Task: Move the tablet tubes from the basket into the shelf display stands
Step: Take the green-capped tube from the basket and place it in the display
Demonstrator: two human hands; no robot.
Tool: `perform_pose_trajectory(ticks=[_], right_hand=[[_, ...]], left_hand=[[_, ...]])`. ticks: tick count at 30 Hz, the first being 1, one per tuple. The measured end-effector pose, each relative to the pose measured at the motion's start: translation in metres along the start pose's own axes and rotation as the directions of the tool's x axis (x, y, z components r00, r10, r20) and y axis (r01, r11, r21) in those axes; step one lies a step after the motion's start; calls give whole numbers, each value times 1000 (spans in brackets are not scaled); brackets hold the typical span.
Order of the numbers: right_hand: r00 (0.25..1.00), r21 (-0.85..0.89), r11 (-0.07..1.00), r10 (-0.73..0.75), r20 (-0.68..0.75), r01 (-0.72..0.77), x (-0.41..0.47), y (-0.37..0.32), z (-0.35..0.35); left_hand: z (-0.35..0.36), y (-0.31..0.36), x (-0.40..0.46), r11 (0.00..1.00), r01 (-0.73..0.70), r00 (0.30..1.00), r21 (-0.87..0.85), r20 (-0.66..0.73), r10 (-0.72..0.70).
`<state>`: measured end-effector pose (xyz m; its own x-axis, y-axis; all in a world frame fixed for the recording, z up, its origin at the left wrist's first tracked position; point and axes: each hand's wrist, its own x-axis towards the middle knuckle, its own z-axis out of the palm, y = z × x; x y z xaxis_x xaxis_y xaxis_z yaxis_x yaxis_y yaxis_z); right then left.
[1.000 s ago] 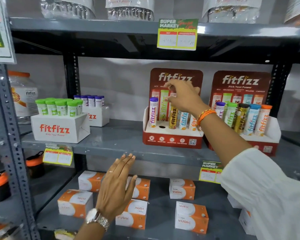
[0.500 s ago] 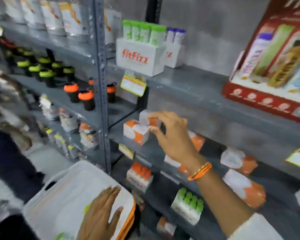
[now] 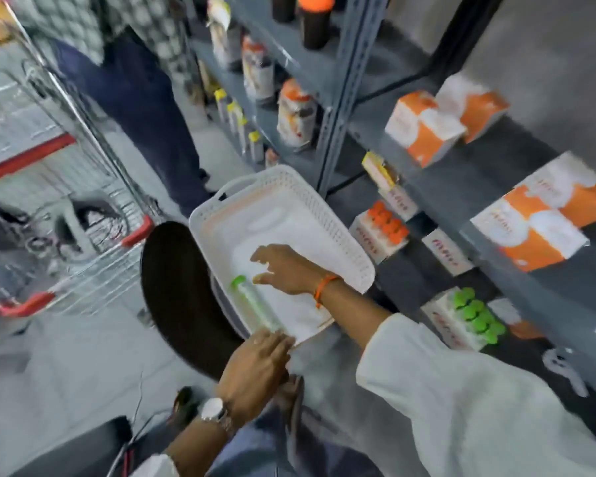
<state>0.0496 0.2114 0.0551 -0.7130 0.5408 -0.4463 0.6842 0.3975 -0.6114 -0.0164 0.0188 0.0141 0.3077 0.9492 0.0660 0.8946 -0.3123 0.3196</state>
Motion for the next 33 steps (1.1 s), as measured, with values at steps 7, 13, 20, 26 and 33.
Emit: perform_pose_trajectory(ticks=[7, 13, 20, 26, 33], right_hand=[[999, -62, 997, -34, 42, 36, 41, -11, 45], [999, -5, 1000, -20, -46, 20, 41, -8, 39], [967, 292, 956, 35, -252, 41, 14, -2, -9], [853, 412, 901, 102, -511, 139, -38, 3, -95], [560, 244, 948, 93, -823, 202, -174, -1, -211]], left_hand=[[16, -9, -5, 997, -6, 999, 82, -50, 10], [13, -6, -4, 996, -2, 993, 95, -118, 13], [-2, -4, 0, 998, 14, 999, 56, 34, -16], [-22, 0, 6, 997, 74, 993, 6, 90, -74], [-54, 39, 76, 984, -157, 980, -85, -136, 145]])
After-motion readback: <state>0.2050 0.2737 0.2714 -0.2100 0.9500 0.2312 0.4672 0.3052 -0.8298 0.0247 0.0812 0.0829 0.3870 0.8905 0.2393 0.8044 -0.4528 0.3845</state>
